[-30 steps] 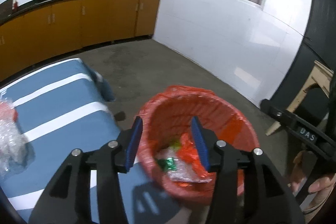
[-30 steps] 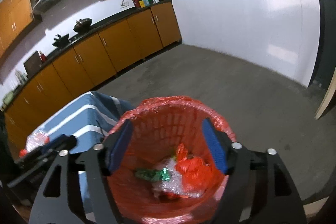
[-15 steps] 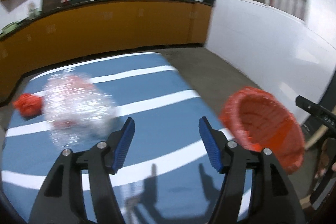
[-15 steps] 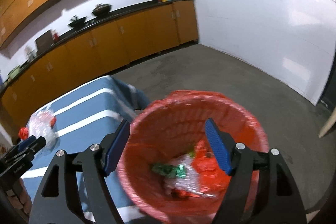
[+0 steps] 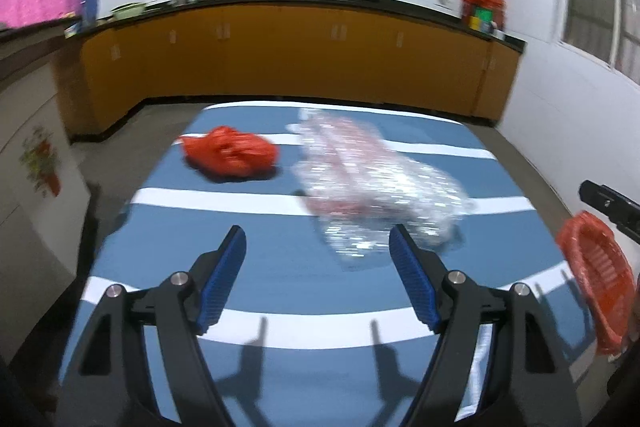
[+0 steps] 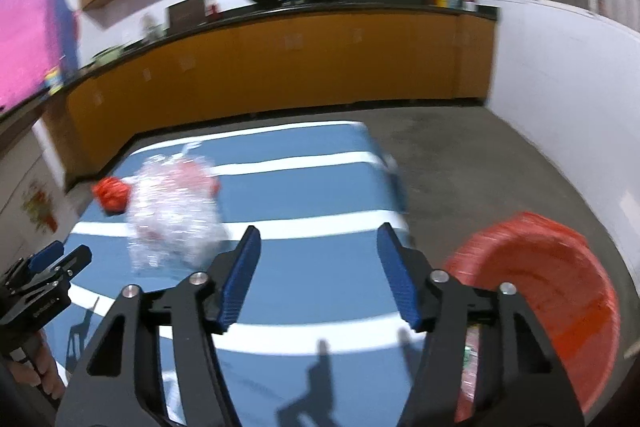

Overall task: Collect trash
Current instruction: 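Return both tools to the table toward the remaining bubble wrap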

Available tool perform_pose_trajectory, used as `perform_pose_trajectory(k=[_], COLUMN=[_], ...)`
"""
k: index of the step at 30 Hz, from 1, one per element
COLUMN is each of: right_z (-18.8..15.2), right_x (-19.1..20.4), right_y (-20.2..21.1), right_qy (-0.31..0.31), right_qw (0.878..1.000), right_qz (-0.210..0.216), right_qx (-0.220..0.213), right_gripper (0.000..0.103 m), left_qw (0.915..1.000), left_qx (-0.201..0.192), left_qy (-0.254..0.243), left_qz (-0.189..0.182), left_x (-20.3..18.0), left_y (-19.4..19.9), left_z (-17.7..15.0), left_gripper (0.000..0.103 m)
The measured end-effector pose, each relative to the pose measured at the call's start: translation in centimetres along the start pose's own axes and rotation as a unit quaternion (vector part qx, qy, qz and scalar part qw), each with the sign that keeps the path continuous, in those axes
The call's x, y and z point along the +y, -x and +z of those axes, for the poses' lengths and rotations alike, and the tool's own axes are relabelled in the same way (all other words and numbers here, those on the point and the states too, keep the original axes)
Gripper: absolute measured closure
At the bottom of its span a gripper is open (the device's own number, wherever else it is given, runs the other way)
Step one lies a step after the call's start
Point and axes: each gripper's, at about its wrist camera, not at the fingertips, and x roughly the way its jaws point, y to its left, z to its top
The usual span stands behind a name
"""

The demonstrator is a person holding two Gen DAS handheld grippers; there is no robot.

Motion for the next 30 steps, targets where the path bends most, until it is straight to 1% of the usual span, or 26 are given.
perform_pose_trajectory(k=[3,7,12,15,19,22,23,26,27,30], right_z=[0.5,0.9,1.2,1.5,1.0,0.5,0.4,0.5,0.7,1.1], right_x=[3.0,6.9,9.4,9.8,9.8,10.2,10.2,9.9,9.8,9.3], right_y=[-2.0,-4.9,-7.8,-9.3,-11.0,-11.1,-10.9,-10.3,-10.2,-9.3], right_qy=[0.023,0.054,0.081,0.08,0.088,0.097,0.1,0.098,0.094,0.079], right_qw=[0.999,0.996,0.994,0.993,0.991,0.989,0.989,0.989,0.989,0.99], right_qz=[0.029,0.058,0.059,0.057,0.049,0.054,0.058,0.066,0.07,0.081], right_qx=[0.011,0.029,0.045,0.061,0.09,0.095,0.097,0.092,0.09,0.079], right_gripper=[0.05,0.052,0.052,0.052,0.052,0.058,0.066,0.08,0.083,0.086], left_qw=[0.9996,0.9987,0.9975,0.9968,0.9961,0.9959,0.9959,0.996,0.9961,0.9964], left_qx=[-0.006,-0.006,-0.001,0.003,0.008,0.011,0.012,0.015,0.015,0.014], left_qy=[0.013,0.032,0.048,0.058,0.067,0.071,0.072,0.073,0.073,0.07], left_qz=[0.023,0.039,0.051,0.056,0.056,0.054,0.053,0.049,0.048,0.045], left_x=[2.7,5.5,7.7,8.7,9.1,9.2,9.1,8.9,8.8,8.6], left_y=[0.4,0.7,0.8,0.7,0.4,0.2,0.1,-0.1,-0.1,-0.1], left_z=[-0.1,-0.3,-0.8,-1.1,-1.5,-1.7,-1.6,-1.7,-1.7,-1.8], left_gripper=[0.03,0.03,0.03,0.03,0.03,0.03,0.03,0.03,0.03,0.03])
